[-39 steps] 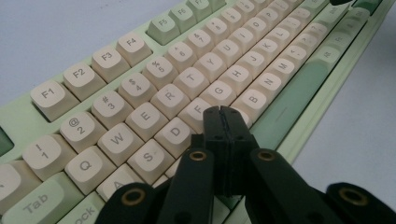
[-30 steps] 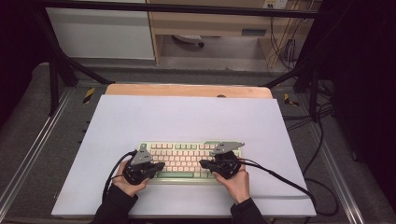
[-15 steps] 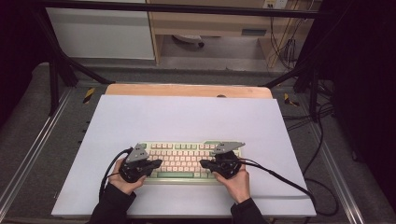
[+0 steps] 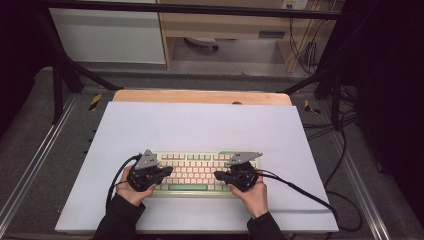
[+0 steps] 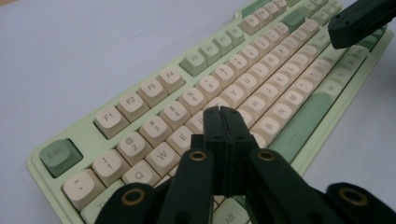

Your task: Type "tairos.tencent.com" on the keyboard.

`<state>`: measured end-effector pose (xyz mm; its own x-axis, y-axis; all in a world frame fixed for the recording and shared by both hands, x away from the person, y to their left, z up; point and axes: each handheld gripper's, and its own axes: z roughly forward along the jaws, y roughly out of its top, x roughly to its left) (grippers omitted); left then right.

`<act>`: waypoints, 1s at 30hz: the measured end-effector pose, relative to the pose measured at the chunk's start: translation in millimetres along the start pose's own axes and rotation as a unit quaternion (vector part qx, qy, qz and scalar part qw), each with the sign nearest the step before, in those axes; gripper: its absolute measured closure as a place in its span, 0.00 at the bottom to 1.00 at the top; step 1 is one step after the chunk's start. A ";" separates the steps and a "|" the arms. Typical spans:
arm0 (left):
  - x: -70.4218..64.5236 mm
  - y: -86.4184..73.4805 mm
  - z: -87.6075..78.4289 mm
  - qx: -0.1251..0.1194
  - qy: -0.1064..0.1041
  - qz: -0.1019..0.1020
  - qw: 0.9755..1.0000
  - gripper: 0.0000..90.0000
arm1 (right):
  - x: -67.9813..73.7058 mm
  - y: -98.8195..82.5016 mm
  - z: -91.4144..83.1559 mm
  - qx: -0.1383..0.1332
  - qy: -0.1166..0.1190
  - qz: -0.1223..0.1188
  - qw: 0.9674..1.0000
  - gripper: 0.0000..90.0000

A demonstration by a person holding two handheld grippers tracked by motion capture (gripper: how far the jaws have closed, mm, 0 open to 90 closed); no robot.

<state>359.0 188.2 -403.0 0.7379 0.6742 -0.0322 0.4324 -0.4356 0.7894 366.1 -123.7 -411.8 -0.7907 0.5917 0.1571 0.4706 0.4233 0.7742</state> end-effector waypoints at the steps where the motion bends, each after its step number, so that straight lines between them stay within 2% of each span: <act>1: 1.0 0.7 0.2 0.000 0.001 0.000 1.000 1.00 | 0.1 0.1 -0.1 0.000 0.000 0.001 1.000 1.00; 8: 9.3 3.9 8.7 0.007 0.011 -0.011 1.000 1.00 | 0.0 0.1 -0.3 0.000 0.000 0.000 1.000 1.00; 19: 10.5 1.1 23.8 0.018 0.014 -0.009 1.000 1.00 | 0.0 0.1 -0.2 0.000 0.000 0.001 1.000 1.00; 30: 12.3 -3.5 31.1 0.026 0.017 -0.009 0.999 1.00 | 0.1 0.2 -0.5 0.000 0.000 0.000 1.000 1.00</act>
<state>382.7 179.4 -425.2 0.7122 0.7015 -0.0246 0.4727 -0.4534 0.7557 365.9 -123.9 -411.4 -0.7905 0.5919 0.1573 0.4705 0.4226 0.7746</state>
